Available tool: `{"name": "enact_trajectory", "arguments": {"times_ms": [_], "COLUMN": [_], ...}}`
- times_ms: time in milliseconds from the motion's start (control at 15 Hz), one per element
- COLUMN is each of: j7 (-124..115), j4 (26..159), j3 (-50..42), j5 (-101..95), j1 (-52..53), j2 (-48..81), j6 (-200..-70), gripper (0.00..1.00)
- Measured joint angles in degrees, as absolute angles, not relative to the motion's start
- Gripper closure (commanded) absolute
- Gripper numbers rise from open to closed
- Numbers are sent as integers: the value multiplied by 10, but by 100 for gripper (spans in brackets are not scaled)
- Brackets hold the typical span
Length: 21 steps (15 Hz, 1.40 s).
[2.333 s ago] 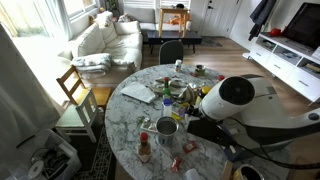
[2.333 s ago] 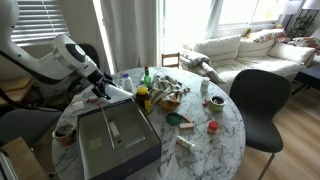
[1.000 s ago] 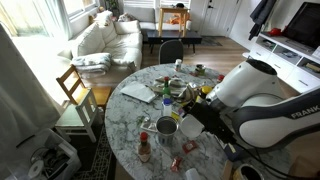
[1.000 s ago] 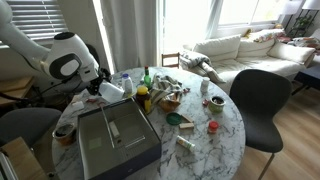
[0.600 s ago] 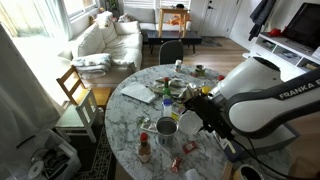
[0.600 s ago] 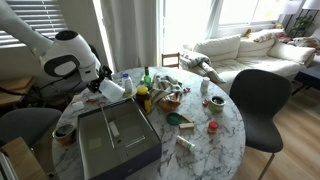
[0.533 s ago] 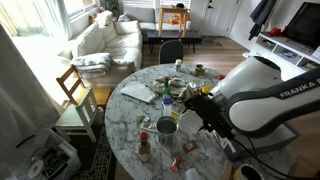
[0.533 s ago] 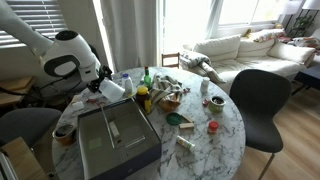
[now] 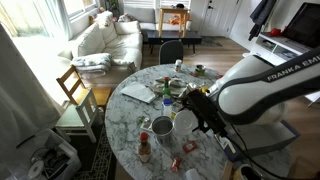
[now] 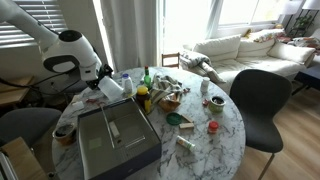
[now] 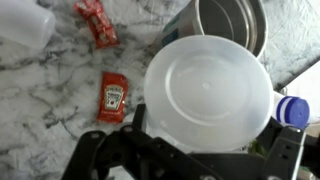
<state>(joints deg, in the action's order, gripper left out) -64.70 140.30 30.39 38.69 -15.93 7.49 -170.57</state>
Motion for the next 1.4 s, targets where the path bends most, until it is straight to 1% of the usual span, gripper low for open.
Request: {"name": "enact_trajectory", "arguments": {"times_ms": [133,267,600,867,1067,1400], "j7": [-607,-582,-568,-542,-573,-761], "j4": [1382,1382,1402,1399,1401,1402], "j3": [333,331,155,87,51,8], "j5": [478,527,551,581,531,311], "j1": [-190,-211,-126,-82,-52,5], "j2": [78,75,72,75,78,79], "j6": [-1679,-1651,-1538,-1486,-1490,-1518], "gripper": [0,0,0,0,0,0]}}
